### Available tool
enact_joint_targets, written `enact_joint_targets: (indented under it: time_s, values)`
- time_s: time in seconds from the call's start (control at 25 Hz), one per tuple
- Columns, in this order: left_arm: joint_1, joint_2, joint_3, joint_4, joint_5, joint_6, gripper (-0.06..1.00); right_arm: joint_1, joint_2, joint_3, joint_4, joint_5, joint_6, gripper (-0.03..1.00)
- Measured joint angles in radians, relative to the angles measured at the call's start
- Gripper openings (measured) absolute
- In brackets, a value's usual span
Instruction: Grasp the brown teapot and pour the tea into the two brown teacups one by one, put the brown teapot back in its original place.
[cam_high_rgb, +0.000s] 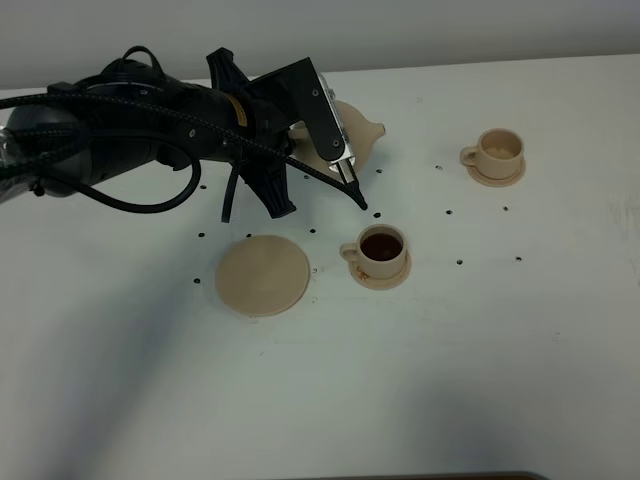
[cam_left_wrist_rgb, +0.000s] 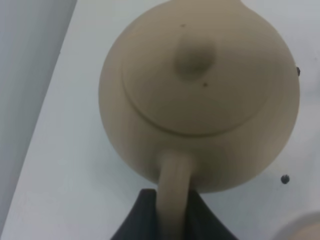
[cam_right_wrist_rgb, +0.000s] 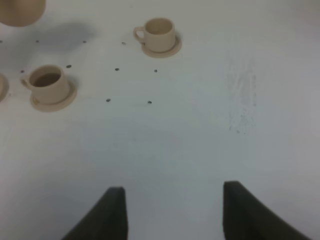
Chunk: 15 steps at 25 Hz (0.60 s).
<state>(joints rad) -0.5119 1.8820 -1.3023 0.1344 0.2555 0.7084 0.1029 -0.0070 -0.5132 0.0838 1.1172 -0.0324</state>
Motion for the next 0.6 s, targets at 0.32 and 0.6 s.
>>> enact_joint_targets:
  time_s: [0.32, 0.6]
  values:
    - [-0.029, 0.13, -0.158, 0.004, 0.057, 0.053, 0.13, 0.0, 0.0, 0.0, 0.0, 0.0, 0.0, 0.42]
    - [-0.072, 0.248, -0.335, 0.0, 0.102, 0.058, 0.13, 0.0, 0.0, 0.0, 0.0, 0.0, 0.0, 0.42]
